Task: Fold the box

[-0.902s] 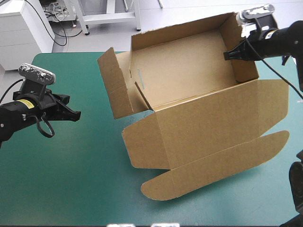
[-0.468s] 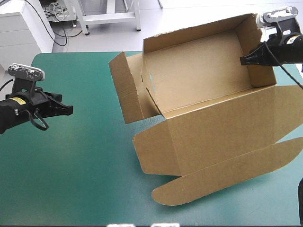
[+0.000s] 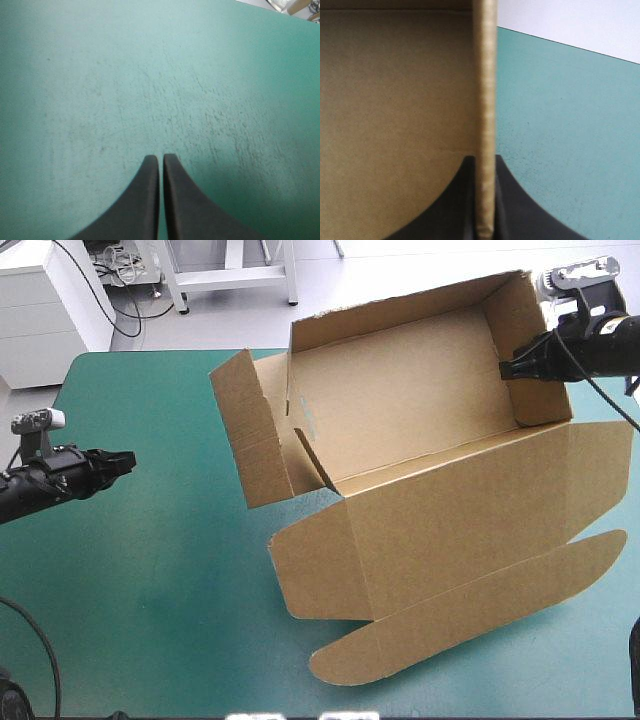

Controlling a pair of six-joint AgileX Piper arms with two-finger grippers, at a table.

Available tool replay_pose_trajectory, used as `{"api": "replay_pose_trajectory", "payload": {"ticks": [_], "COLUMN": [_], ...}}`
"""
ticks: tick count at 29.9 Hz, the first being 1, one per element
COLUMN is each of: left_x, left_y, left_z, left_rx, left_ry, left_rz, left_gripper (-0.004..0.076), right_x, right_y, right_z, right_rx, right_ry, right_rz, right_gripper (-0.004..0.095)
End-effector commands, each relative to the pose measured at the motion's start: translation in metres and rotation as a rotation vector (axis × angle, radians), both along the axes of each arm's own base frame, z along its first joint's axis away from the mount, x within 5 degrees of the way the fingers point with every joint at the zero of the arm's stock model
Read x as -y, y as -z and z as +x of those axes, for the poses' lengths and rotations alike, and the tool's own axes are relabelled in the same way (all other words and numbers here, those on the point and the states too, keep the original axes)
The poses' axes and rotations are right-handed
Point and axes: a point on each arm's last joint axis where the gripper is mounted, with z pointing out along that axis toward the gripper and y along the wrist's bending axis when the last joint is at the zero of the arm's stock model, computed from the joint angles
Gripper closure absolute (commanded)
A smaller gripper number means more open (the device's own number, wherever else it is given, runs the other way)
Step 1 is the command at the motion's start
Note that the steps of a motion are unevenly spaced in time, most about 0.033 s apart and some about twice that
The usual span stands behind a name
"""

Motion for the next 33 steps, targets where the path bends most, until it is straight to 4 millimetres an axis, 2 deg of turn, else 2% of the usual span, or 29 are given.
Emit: {"api": "replay_pose_trajectory", "payload": {"ticks": [1, 5, 8, 15, 16, 23, 28, 33], "left_x": [0.001, 0.003, 0.011, 0.048, 0.052, 0.082, 0.090, 0.094], "left_y": [0.008, 0.027, 0.038, 0.059, 0.059, 0.041, 0.040, 0.040], "left_z": [0.011, 0.020, 0.030, 0.046, 0.046, 0.047, 0.046, 0.046], "left_rx": [0.071, 0.067, 0.058, 0.043, 0.043, 0.166, 0.158, 0.158], "left_ry": [-0.029, 0.027, 0.108, 0.307, 0.319, 0.453, 0.481, 0.487], "left_rz": [-0.129, -0.173, -0.240, -0.293, -0.304, -0.516, -0.517, -0.525], "left_gripper": [0.0710, 0.0671, 0.0588, 0.0262, 0.0239, 0.0223, 0.0224, 0.0224], "right_x": [-0.003, -0.006, -0.008, -0.010, -0.010, -0.007, -0.008, -0.018], "right_y": [-0.025, -0.026, -0.028, -0.028, -0.028, -0.024, -0.015, -0.001], "right_z": [-0.016, -0.016, -0.017, -0.017, -0.017, -0.012, -0.006, 0.007], "right_rx": [0.129, 0.129, 0.133, 0.136, 0.136, 0.119, 0.089, 0.075], "right_ry": [0.000, -0.013, -0.032, -0.044, -0.044, -0.024, -0.022, 0.014], "right_rz": [0.056, 0.087, 0.117, 0.130, 0.130, 0.110, 0.109, 0.066], "right_gripper": [0.0930, 0.0929, 0.0929, 0.0928, 0.0928, 0.0928, 0.0927, 0.0922]}}
